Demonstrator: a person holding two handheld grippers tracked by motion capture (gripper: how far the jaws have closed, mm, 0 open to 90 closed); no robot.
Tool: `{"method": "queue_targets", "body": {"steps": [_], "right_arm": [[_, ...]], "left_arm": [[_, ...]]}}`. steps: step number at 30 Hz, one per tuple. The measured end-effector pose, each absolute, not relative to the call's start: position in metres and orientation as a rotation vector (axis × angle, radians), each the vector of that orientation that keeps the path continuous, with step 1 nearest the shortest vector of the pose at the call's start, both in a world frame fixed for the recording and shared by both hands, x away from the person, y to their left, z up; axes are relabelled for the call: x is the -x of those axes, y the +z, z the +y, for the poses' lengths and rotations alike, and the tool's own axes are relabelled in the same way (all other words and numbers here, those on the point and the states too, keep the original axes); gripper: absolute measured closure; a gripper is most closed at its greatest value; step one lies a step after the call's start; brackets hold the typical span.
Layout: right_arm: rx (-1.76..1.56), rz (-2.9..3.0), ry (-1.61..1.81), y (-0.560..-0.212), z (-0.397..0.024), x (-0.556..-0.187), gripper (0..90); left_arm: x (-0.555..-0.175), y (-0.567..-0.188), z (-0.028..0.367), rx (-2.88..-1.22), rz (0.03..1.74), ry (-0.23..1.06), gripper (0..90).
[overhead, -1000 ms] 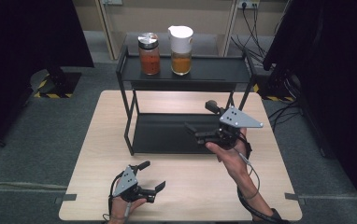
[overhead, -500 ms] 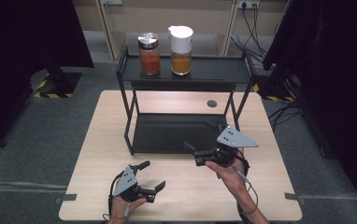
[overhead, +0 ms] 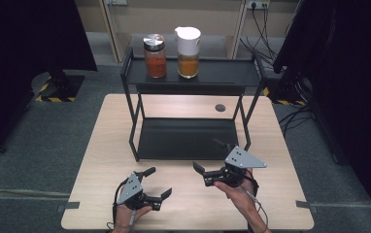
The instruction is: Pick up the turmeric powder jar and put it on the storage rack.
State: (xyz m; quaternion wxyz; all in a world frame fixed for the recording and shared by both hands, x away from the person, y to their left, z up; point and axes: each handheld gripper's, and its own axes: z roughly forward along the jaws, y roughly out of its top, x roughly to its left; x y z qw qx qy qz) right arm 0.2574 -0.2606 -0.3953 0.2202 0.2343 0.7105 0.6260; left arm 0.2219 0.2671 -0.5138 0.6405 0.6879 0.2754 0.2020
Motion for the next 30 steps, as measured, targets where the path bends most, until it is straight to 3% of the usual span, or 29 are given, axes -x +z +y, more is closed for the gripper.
{"method": "queue_targets", "body": {"steps": [30], "right_arm": [[-0.743, 1.983, 1.763, -0.453, -0.270, -0.243, 1.5]], "left_arm": [[-0.222, -0.514, 0.268, -1.563, 0.632, 0.462, 3.7]]}}
